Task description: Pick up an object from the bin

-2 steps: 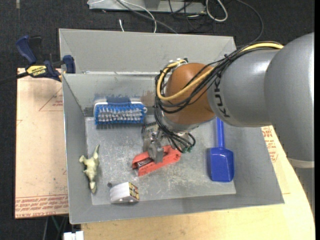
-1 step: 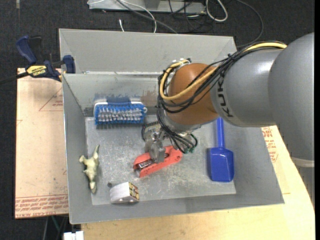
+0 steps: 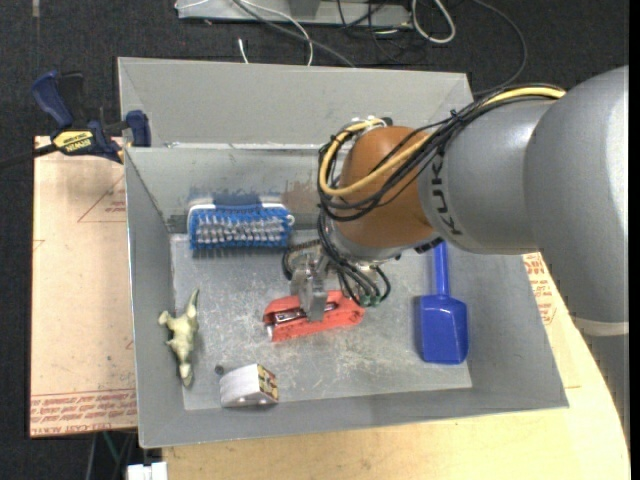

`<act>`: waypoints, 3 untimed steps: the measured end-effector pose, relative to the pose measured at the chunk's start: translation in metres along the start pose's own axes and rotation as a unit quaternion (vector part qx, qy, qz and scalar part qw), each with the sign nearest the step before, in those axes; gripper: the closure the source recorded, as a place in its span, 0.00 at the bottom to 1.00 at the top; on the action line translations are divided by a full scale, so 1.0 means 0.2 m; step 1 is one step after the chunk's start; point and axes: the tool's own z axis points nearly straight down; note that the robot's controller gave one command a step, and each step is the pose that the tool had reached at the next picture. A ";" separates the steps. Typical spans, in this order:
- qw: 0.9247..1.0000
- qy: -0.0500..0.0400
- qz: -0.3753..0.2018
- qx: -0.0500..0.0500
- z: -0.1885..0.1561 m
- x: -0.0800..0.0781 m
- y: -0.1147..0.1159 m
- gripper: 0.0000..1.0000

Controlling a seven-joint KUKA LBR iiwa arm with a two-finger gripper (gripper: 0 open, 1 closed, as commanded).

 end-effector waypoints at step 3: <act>0.999 0.000 -0.046 0.001 -0.08 0.04 -0.17 0.00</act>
Offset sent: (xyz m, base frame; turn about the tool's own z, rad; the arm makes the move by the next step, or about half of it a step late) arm 0.0000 0.0000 0.0000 0.0000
